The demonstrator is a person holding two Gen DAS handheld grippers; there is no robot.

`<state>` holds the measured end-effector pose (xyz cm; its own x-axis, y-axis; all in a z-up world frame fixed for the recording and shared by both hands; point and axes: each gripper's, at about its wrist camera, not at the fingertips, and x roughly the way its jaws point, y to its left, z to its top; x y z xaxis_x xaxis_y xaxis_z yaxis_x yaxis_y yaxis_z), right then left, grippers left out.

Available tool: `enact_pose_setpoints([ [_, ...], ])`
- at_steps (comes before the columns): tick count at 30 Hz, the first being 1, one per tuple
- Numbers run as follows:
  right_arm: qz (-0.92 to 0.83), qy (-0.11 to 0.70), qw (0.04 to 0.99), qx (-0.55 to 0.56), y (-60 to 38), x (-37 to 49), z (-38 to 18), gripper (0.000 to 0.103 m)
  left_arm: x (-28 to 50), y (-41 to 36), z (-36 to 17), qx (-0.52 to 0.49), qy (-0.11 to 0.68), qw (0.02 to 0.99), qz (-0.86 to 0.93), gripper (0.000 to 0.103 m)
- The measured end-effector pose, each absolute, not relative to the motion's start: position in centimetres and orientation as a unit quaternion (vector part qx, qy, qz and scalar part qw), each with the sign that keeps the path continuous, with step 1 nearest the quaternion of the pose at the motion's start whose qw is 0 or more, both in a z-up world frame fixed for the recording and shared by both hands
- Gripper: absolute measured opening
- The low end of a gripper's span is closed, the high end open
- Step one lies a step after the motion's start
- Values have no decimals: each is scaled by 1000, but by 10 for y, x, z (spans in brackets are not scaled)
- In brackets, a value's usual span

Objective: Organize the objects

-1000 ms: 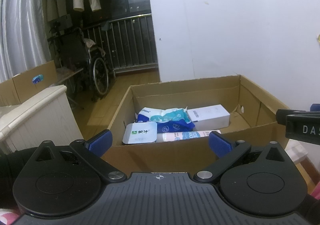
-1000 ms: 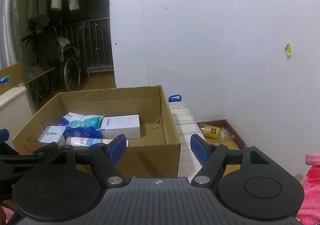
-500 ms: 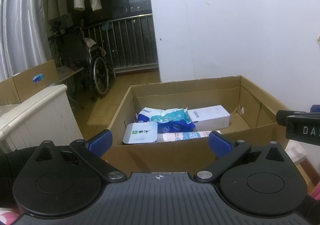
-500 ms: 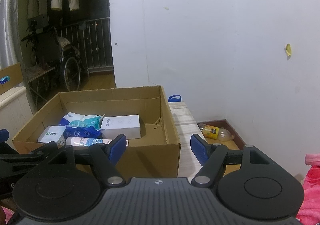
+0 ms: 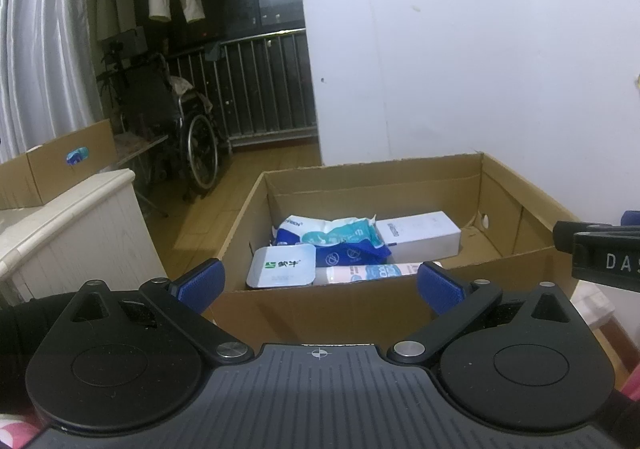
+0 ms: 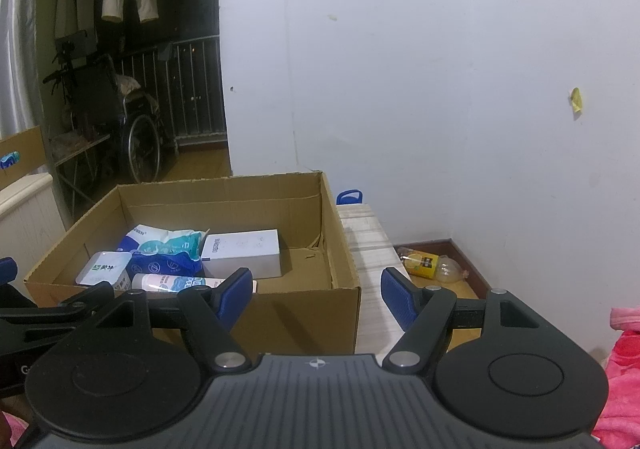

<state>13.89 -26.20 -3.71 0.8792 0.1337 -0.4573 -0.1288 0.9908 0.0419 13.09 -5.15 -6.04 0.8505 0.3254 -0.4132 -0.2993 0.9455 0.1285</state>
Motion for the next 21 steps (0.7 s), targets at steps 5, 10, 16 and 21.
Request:
enact_pose_setpoints([
  [5,68,235,970,6,-263,139,-37,74,132,-51,-60,29,220,961,164,103],
  [10,68,235,970,6,-263,139,-37,74,132,-52,-60,30,219,961,164,103],
  [16,68,235,970,6,-263,139,-37,74,132,-52,-59,31,219,961,164,103],
  [21,68,235,970,7,-263,138,-37,74,132,-52,-59,31,219,961,164,103],
])
